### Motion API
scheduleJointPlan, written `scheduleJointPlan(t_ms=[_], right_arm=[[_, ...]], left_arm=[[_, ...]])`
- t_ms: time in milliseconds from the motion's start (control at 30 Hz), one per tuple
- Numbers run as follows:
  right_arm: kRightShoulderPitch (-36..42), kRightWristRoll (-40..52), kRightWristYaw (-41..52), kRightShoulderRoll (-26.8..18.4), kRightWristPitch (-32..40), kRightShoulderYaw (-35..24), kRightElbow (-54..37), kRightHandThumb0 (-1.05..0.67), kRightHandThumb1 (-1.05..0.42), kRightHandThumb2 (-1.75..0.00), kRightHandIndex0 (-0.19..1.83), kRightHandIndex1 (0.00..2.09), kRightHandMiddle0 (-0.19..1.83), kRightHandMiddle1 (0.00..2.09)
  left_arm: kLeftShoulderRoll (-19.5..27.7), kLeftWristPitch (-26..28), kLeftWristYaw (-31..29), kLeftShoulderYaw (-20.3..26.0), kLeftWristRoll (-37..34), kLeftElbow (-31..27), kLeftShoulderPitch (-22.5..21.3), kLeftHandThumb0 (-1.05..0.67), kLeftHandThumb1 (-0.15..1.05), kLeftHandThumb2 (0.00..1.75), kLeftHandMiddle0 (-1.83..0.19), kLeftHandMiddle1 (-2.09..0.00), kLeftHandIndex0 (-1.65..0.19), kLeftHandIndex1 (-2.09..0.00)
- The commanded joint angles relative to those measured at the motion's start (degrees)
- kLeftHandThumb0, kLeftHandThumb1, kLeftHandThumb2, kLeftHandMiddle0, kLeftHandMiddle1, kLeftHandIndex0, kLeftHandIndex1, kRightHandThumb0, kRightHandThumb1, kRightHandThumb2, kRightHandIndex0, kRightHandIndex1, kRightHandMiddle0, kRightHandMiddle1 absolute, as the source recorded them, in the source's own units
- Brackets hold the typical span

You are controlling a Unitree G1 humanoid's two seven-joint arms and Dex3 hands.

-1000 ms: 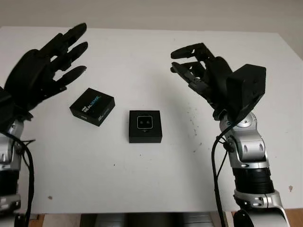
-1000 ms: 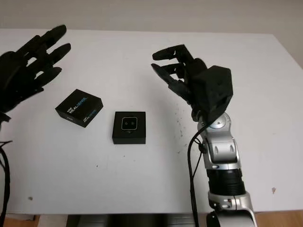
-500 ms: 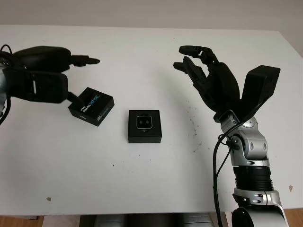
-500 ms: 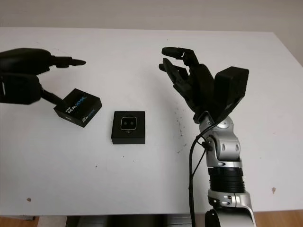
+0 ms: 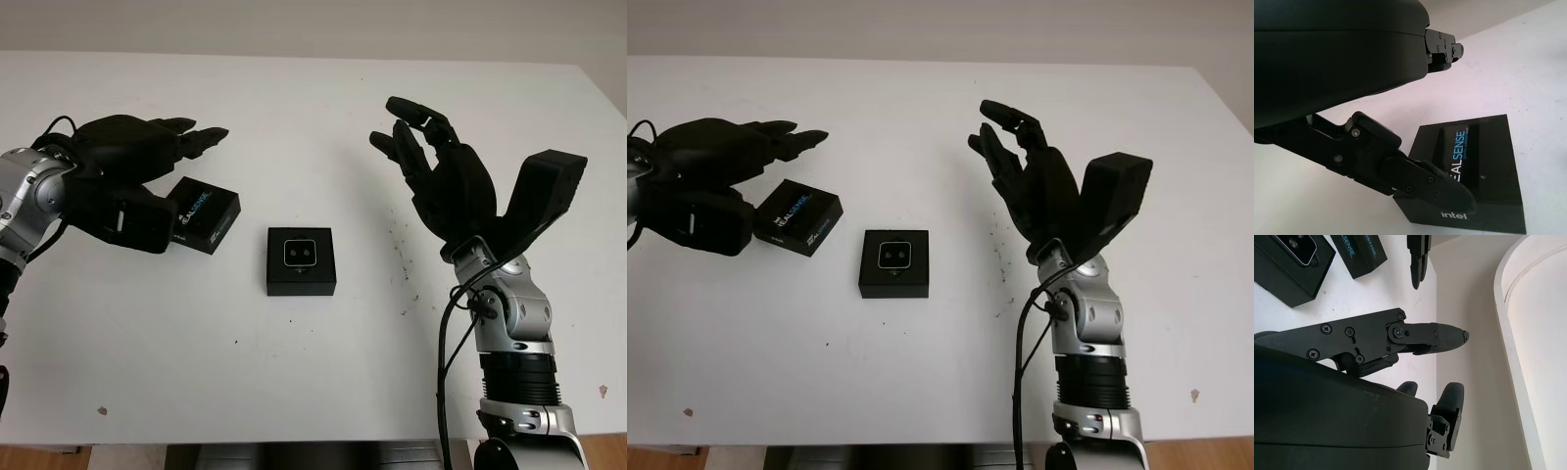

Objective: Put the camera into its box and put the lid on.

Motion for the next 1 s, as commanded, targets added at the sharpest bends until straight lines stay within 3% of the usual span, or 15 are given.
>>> scheduleJointPlan(t_ms=[0,333,500,600,733,867,967], right_arm=[[0.53,-0.08,0.28,-0.74,-0.73,-0.24,0.07,-0.52,-1.05,-0.33,-0.03,0.94,-0.19,1.22],[0.66,-0.02,0.43,-0.44,-1.18,-0.26,0.61,-0.50,-1.05,-0.35,-0.03,0.95,-0.18,1.24],[1.00,-0.87,-0.42,-0.36,-1.48,0.10,0.25,-0.51,-1.05,-0.34,-0.01,0.95,-0.17,1.25],[1.04,-1.20,-0.73,-0.23,-1.65,0.31,0.51,-0.50,-1.05,-0.33,-0.01,0.96,-0.17,1.26],[1.03,-1.74,-0.07,-0.42,-2.69,0.66,1.70,-0.52,-1.05,-0.30,-0.02,0.96,-0.17,1.27],[0.94,-2.14,0.11,-0.44,-2.81,0.73,2.21,-0.52,-1.05,-0.29,-0.02,0.98,-0.17,1.28],[1.16,-2.18,0.19,-0.34,-2.71,0.78,2.02,-0.51,-1.05,-0.29,-0.03,0.98,-0.17,1.28]], left_arm=[[-0.45,0.43,-0.34,-1.68,1.37,0.35,0.25,-0.68,0.80,0.06,0.02,-0.06,0.07,-0.04],[-0.76,1.19,-4.63,-3.04,2.20,1.21,-0.58,-0.55,0.79,0.05,0.02,-0.05,0.06,-0.05],[-1.79,1.92,-13.39,-0.25,-6.71,5.41,-2.40,-0.54,0.80,0.06,0.03,-0.05,0.06,-0.05],[-1.47,2.46,-18.98,1.24,-11.98,7.23,-4.12,-0.71,0.84,0.07,0.08,-0.03,0.11,-0.03],[-1.10,5.88,-27.47,4.63,-20.52,9.52,-6.58,-0.73,0.83,0.06,0.18,-0.01,0.18,0.00],[0.02,7.14,-30.85,6.40,-24.06,10.65,-7.86,-0.74,0.84,0.06,0.19,0.00,0.19,0.00],[0.63,6.45,-30.18,6.87,-24.33,10.55,-7.12,-0.73,0.83,0.05,0.19,0.00,0.19,0.00]])
